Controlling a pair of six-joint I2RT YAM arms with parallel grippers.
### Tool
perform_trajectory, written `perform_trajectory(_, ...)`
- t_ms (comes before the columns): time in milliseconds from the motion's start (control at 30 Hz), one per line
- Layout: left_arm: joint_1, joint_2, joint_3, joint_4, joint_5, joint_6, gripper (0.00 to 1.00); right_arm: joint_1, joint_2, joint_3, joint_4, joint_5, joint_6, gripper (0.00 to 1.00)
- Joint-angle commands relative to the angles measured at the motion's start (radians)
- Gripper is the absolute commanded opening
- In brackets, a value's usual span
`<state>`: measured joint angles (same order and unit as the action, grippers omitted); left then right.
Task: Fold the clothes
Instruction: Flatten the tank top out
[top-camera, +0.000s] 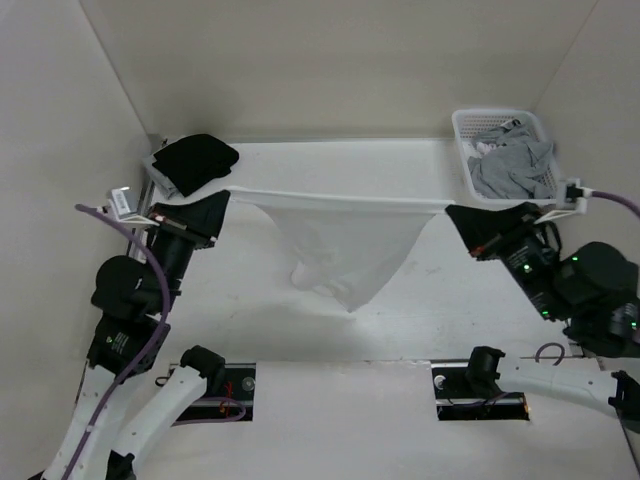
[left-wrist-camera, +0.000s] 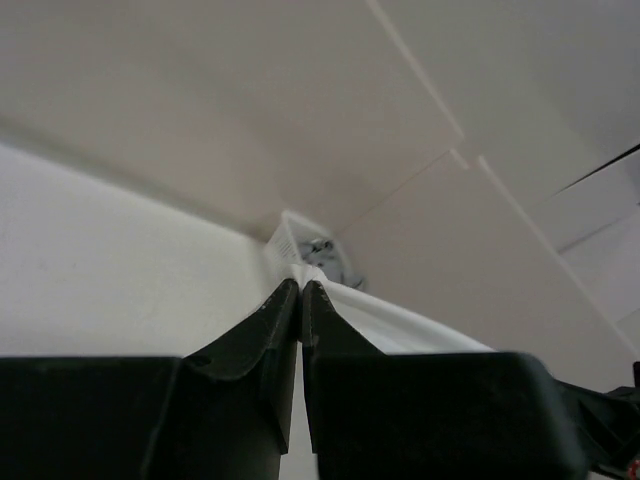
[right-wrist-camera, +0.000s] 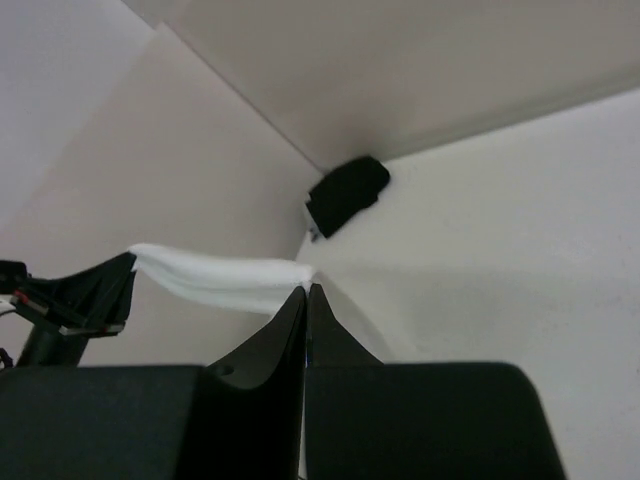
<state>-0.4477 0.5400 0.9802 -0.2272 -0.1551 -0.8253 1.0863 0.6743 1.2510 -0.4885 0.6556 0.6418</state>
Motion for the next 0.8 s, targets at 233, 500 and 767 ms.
perform_trajectory(233,-0.027,0.018,0.091,-0.006,-0.034,0.003,0.03,0.171,0.105,0.128,-0.027,0.168,-0.215,0.0)
perform_trajectory(500,0.063,0.211,-0.037,0.121,-0.047,0.011,0.03,-0.287,0.24,-0.002,0.105,-0.297,-0.153,0.01)
perform_trajectory(767,0.203,0.511,0.187,0.256,0.049,-0.044,0.02,-0.598,0.51,0.24,0.234,-0.574,-0.146,0.0)
